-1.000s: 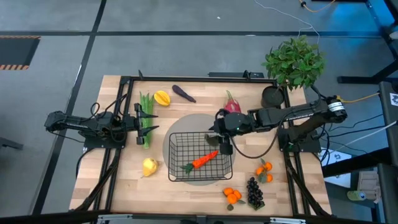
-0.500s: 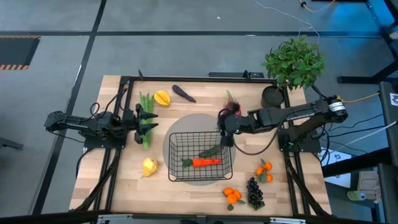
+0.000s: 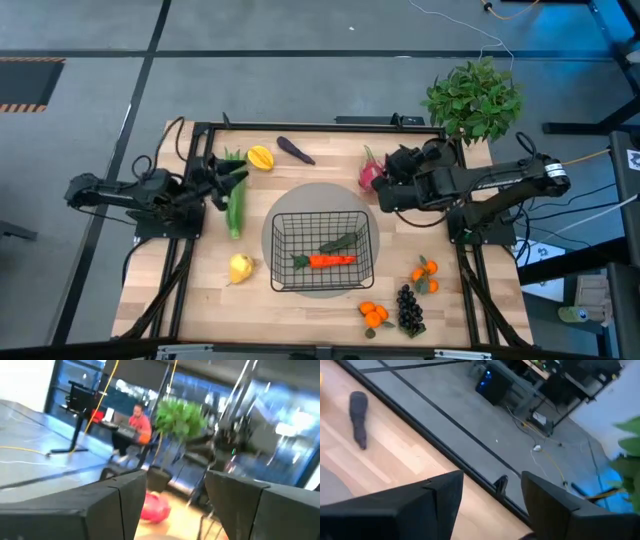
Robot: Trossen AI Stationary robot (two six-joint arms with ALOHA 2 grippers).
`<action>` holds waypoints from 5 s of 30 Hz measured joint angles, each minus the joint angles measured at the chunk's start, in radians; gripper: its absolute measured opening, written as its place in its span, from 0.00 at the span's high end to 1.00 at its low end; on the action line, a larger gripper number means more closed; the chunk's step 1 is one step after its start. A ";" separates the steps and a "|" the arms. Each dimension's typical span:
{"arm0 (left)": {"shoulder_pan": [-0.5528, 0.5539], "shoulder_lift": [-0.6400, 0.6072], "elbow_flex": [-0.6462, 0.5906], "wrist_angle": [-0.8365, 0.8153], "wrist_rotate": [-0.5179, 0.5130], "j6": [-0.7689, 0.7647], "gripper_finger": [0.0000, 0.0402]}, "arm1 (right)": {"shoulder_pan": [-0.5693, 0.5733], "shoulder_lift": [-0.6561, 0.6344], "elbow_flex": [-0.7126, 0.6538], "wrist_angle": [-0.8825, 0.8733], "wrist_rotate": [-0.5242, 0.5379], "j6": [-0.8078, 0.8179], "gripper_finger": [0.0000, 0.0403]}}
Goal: Build produce basket
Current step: Put the starfruit into the wire basket, then put the eggplant into the wire basket
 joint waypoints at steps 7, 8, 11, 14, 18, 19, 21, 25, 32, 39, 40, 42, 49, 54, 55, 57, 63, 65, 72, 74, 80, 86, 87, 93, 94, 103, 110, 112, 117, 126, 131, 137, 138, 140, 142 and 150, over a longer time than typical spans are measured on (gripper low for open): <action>0.077 0.369 0.307 -0.433 -0.248 -0.113 0.52 | -0.021 0.000 0.000 -0.032 -0.083 0.069 0.49; 0.105 0.429 0.355 -0.526 -0.297 -0.162 0.52 | -0.022 0.000 0.000 -0.032 -0.095 0.070 0.50; 0.222 0.589 0.506 -0.775 -0.304 -0.263 0.52 | -0.023 0.000 0.000 -0.032 -0.134 0.090 0.49; 0.363 0.729 0.628 -0.904 -0.121 -0.225 0.52 | -0.023 0.000 0.000 -0.033 -0.171 0.090 0.49; 0.523 0.898 0.737 -0.953 0.178 0.000 0.52 | -0.023 0.000 0.000 -0.033 -0.206 0.089 0.49; 0.557 0.934 0.760 -0.970 0.225 0.059 0.52 | -0.023 0.000 0.000 -0.033 -0.212 0.089 0.49; 0.614 1.003 0.800 -1.018 0.269 0.177 0.52 | -0.023 0.000 0.000 -0.033 -0.226 0.088 0.49; 0.690 1.110 0.836 -1.091 0.251 0.458 0.52 | -0.023 0.000 0.000 -0.035 -0.261 0.087 0.49; 0.729 1.228 0.836 -1.101 0.225 0.835 0.52 | -0.023 0.000 0.000 -0.042 -0.281 0.084 0.49; 0.729 1.327 0.836 -1.114 0.232 0.952 0.52 | -0.023 0.002 0.000 -0.041 -0.281 0.084 0.49; 0.729 1.343 0.836 -1.112 0.232 0.963 0.52 | -0.023 0.002 0.000 -0.041 -0.281 0.084 0.49; 0.729 1.373 0.836 -1.092 0.230 0.977 0.52 | -0.023 0.002 0.000 -0.041 -0.281 0.084 0.49; 0.726 1.405 0.841 -1.083 0.196 0.883 0.54 | -0.022 0.002 0.000 -0.041 -0.281 0.084 0.49; 0.708 1.402 0.836 -1.085 0.061 0.712 0.67 | -0.023 0.002 0.000 -0.041 -0.280 0.084 0.49; 0.705 1.403 0.836 -1.088 0.050 0.692 0.71 | -0.023 0.002 0.000 -0.041 -0.280 0.084 0.49; 0.699 1.403 0.836 -1.089 0.048 0.661 0.77 | -0.023 0.002 0.000 -0.041 -0.280 0.084 0.49; 0.668 1.400 0.837 -1.116 0.036 0.597 0.97 | -0.023 0.002 0.000 -0.041 -0.280 0.084 0.49; 0.661 1.391 0.836 -1.135 0.030 0.583 0.97 | -0.023 0.002 0.000 -0.041 -0.280 0.083 0.49; 0.607 1.311 0.834 -1.169 -0.039 0.580 0.99 | -0.022 0.003 0.000 -0.041 -0.280 0.084 0.49; 0.591 1.267 0.834 -1.178 -0.041 0.568 0.99 | -0.023 0.003 0.000 -0.041 -0.280 0.084 0.49; 0.506 1.091 0.836 -1.181 0.006 0.482 1.00 | -0.023 0.003 0.000 -0.041 -0.280 0.084 0.49; 0.379 0.907 0.836 -1.106 0.167 0.366 1.00 | -0.023 0.003 0.000 -0.041 -0.279 0.083 0.49; 0.358 0.886 0.836 -1.073 0.206 0.352 1.00 | -0.023 0.003 0.000 -0.041 -0.278 0.084 0.49; 0.225 0.810 0.838 -0.855 0.446 0.345 1.00 | -0.023 0.003 0.000 -0.041 -0.254 0.083 0.49; 0.207 0.809 0.838 -0.842 0.482 0.340 1.00 | -0.023 0.003 0.000 -0.041 -0.254 0.083 0.49; 0.094 0.834 0.836 -0.749 0.528 0.322 0.89 | -0.023 0.003 0.000 -0.041 -0.254 0.083 0.49; 0.046 0.855 0.835 -0.741 0.531 0.322 0.80 | -0.023 0.003 0.000 -0.041 -0.253 0.083 0.49; 0.034 0.865 0.839 -0.726 0.531 0.322 0.77 | -0.023 0.003 0.000 -0.041 -0.253 0.083 0.49; 0.030 0.877 0.838 -0.729 0.523 0.322 0.74 | -0.023 0.003 0.000 -0.041 -0.253 0.083 0.49; 0.056 0.880 0.836 -0.758 0.227 0.542 0.74 | -0.022 0.003 0.000 -0.041 -0.253 0.083 0.49; 0.176 0.880 0.836 -0.755 0.151 0.642 0.74 | -0.023 0.003 0.000 -0.041 -0.253 0.083 0.49; 0.399 0.886 0.836 -0.751 0.241 0.688 0.74 | -0.023 0.003 0.000 -0.041 -0.253 0.083 0.49; 0.437 0.890 0.837 -0.750 0.277 0.697 0.74 | -0.022 0.003 0.000 -0.041 -0.253 0.083 0.49; 0.503 0.911 0.837 -0.748 0.351 0.713 0.74 | -0.023 0.003 0.000 -0.041 -0.253 0.083 0.49; 0.563 0.939 0.837 -0.746 0.420 0.732 0.74 | -0.023 0.003 0.000 -0.041 -0.253 0.084 0.49; 0.693 1.146 0.837 -0.706 0.520 0.778 0.74 | -0.023 0.003 0.000 -0.041 -0.253 0.088 0.49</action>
